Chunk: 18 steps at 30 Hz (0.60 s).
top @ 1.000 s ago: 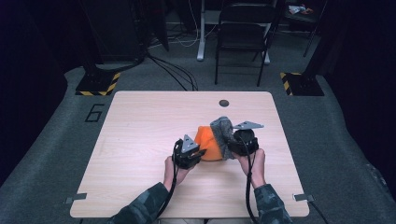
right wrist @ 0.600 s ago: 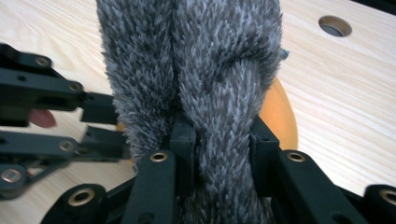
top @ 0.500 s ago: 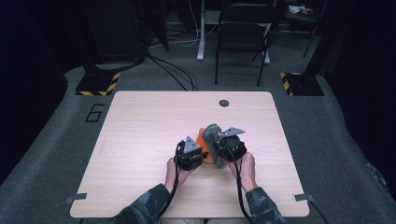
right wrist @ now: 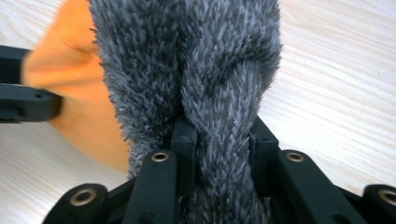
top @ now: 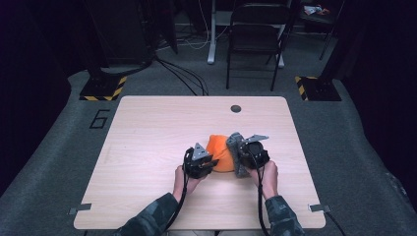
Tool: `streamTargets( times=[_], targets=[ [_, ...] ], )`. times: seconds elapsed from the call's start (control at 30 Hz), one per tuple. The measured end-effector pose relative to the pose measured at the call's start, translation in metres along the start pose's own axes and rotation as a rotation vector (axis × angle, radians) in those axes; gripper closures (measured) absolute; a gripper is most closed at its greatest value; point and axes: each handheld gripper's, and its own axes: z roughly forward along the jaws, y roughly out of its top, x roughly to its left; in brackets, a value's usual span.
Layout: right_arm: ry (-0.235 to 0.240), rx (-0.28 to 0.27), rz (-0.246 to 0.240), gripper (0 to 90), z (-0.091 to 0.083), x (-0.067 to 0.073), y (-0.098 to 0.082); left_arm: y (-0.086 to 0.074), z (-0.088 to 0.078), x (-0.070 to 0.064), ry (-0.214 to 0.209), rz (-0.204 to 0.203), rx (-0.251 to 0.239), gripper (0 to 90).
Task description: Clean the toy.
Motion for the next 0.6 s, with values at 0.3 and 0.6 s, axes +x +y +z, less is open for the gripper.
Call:
streamTargets(
  times=[0.3,0.6],
  targets=[
    [-0.054,0.078,0.051,70.5,0.022,-0.019,-0.018,-0.001,0.0,0.003,-0.008,-0.001,-0.003,72.6],
    [0.003,-0.041,0.126,71.1,-0.011,-0.031,-0.001,-0.001,0.0,0.002,-0.008,0.001,-0.008,71.8]
  ],
)
